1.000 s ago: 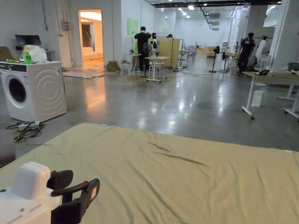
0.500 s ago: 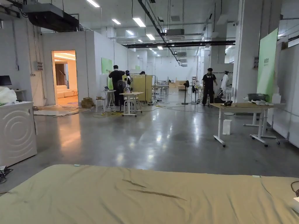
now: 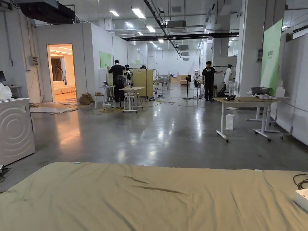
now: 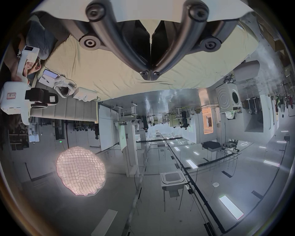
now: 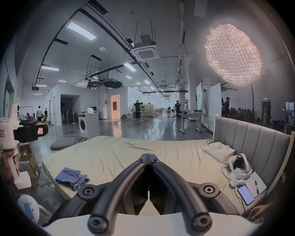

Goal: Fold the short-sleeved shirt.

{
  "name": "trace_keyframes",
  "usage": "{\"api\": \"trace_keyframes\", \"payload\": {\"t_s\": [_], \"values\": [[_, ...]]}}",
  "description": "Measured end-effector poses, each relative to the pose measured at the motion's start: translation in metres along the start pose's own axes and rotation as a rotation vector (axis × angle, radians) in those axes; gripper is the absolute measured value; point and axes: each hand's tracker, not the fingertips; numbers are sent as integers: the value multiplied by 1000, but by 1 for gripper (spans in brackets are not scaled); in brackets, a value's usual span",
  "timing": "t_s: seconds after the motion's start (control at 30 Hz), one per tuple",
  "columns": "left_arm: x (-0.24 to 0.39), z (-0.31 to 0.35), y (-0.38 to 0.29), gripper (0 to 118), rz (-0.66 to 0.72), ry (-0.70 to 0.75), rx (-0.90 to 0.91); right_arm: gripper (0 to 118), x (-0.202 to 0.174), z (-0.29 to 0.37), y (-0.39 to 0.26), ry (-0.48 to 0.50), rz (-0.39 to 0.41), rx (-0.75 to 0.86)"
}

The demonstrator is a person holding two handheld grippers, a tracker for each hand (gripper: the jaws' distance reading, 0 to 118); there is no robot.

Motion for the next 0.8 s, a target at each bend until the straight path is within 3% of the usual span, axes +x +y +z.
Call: {"api": "trace_keyframes", "payload": {"t_s": [0.2, 0.23, 0.27, 0.3, 0.33, 0.5, 0.57, 0.8], "values": [[-6, -3, 2, 5, 27, 8, -14, 2, 7, -2, -7, -4, 12, -5], [-7, -4, 3, 12, 23, 4, -15, 14, 8, -2, -8, -13, 18, 0], [-7, -4, 4, 29, 19, -8, -14, 32, 9, -2, -10, -16, 21, 8], [-5, -4, 4, 56, 20, -12, -8, 56, 10, -3, -11, -22, 21, 11], [-5, -4, 3, 72, 24, -7, -3, 68, 11, -4, -11, -24, 16, 11], [-6, -4, 2, 101, 66, 5, 19, 102, 12, -5, -15, -33, -9, 11], [-6, -5, 4, 105, 52, 40, 22, 112, 13, -6, -17, -37, -14, 9], [-11, -4, -1, 105, 89, 53, 40, 116, 13, -7, -19, -39, -27, 12]]}}
